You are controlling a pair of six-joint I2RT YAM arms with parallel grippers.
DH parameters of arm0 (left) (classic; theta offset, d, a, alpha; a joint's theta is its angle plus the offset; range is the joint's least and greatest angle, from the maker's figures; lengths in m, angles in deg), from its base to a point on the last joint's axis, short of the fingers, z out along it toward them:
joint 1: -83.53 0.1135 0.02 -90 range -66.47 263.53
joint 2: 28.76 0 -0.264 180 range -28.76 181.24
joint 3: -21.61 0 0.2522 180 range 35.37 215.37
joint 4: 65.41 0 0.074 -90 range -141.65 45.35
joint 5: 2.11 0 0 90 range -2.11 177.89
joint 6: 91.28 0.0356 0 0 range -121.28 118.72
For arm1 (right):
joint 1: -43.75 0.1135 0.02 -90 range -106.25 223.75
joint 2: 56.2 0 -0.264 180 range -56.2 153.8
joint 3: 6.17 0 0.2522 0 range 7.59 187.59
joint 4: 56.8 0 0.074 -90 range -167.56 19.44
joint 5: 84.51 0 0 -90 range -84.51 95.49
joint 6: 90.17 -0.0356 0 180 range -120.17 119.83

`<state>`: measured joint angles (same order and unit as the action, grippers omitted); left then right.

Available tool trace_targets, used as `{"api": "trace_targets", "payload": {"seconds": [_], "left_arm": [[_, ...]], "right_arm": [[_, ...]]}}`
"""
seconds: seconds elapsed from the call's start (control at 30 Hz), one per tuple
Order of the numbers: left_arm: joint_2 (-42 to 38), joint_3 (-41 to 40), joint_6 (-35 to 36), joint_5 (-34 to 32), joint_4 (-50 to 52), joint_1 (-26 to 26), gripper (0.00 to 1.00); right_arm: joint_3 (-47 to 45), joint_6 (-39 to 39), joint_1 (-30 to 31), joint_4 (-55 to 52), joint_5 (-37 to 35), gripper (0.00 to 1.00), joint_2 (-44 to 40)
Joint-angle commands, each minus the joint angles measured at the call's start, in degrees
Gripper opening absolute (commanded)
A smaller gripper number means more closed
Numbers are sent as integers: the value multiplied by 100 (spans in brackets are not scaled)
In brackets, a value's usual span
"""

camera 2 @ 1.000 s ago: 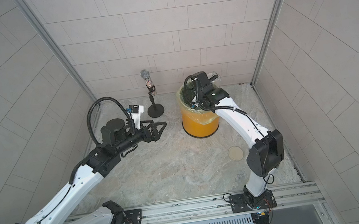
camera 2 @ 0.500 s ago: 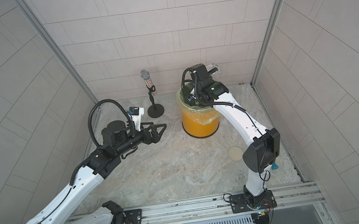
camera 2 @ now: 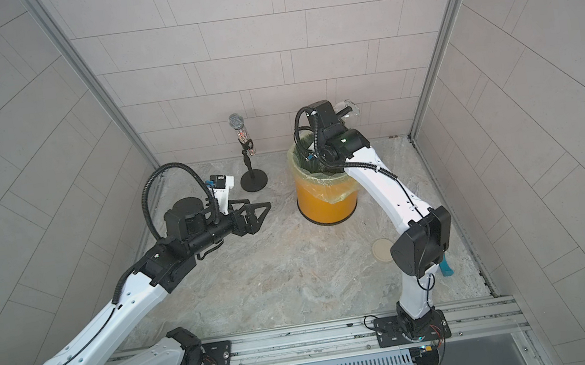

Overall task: Empty expired oatmeal from jars
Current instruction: Pour the expired oatmeal into the trash bin.

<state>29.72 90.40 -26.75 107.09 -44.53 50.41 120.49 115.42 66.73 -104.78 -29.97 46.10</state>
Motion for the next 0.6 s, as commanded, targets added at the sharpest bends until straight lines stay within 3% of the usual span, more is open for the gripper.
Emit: {"api": "trace_targets", "payload": {"seconds": [0.0, 0.07, 0.17, 0.2, 0.23, 0.3, 0.37, 0.57], "left_arm": [[-49, 78, 50, 19, -63, 35, 100], [-71, 30, 26, 14, -119, 34, 100], [-137, -48, 25, -29, -149, 32, 100], [-128, -50, 32, -12, -140, 29, 100], [-109, 9, 57, -3, -64, 33, 100], [-129, 13, 69, -12, -46, 32, 100], [-152, 8, 85, -24, -35, 35, 100], [-240, -158, -5, -63, -230, 34, 100]], "right_arm": [[-668, 1247, 10, 605, -600, 0, -264], [-995, 1353, -31, 966, -99, 0, -472], [-586, 591, 73, -240, -612, 0, -247], [-820, 860, 44, 216, -743, 0, -289], [-1072, 1137, 15, 972, -353, 0, -407], [-802, 936, 21, 226, -292, 0, -398], [-1039, 1449, -10, 967, -421, 0, -448], [-86, 1170, -4, 37, -608, 0, -145]]}}
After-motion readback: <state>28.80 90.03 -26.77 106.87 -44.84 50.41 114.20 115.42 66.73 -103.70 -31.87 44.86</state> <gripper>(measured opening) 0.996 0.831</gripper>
